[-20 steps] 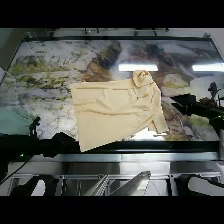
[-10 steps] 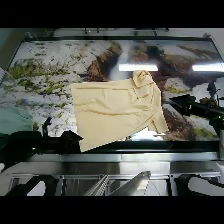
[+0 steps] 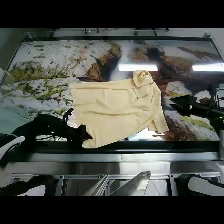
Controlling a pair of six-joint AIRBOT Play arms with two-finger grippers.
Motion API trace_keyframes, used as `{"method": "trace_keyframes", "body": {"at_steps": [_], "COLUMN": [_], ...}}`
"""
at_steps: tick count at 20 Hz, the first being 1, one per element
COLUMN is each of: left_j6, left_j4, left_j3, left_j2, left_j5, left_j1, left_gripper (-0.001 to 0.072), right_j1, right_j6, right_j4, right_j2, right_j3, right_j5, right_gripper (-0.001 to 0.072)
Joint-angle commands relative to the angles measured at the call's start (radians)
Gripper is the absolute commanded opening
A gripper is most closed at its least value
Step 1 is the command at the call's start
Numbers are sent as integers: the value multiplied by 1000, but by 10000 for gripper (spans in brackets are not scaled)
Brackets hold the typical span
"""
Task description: Fold the shirts.
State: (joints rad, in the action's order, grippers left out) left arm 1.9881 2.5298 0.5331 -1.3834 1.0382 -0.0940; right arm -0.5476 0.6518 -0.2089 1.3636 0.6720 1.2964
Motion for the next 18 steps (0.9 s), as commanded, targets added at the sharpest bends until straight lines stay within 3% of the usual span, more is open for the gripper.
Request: {"method": "trace_keyframes", "body": {"at_steps": [1, 5, 8, 11, 16, 18], "left_j6": [2, -19, -114, -128, -121, -119], "left_j4": [-28, -93, -262, -279, -280, -280], "left_j3": [56, 109, 137, 117, 54, 53], "left_j2": [-8, 157, 272, 351, 408, 406], "left_j5": [83, 220, 244, 245, 188, 186], "left_j1": [42, 326, 546, 724, 758, 737], "left_gripper": [24, 21, 20, 21, 21, 21], "right_j1": [-73, -124, -122, -110, 159, 322], "right_j6": [84, 142, 143, 149, 150, 150], "right_j4": [-69, -137, -135, -137, -96, 27], "right_j2": [0, 1, 1, 1, 38, 60], "right_j3": [0, -2, -26, -98, -238, -238], "right_j5": [-23, -35, -43, -59, -216, -274], "right_gripper": [478, 480, 480, 480, 479, 478]}}
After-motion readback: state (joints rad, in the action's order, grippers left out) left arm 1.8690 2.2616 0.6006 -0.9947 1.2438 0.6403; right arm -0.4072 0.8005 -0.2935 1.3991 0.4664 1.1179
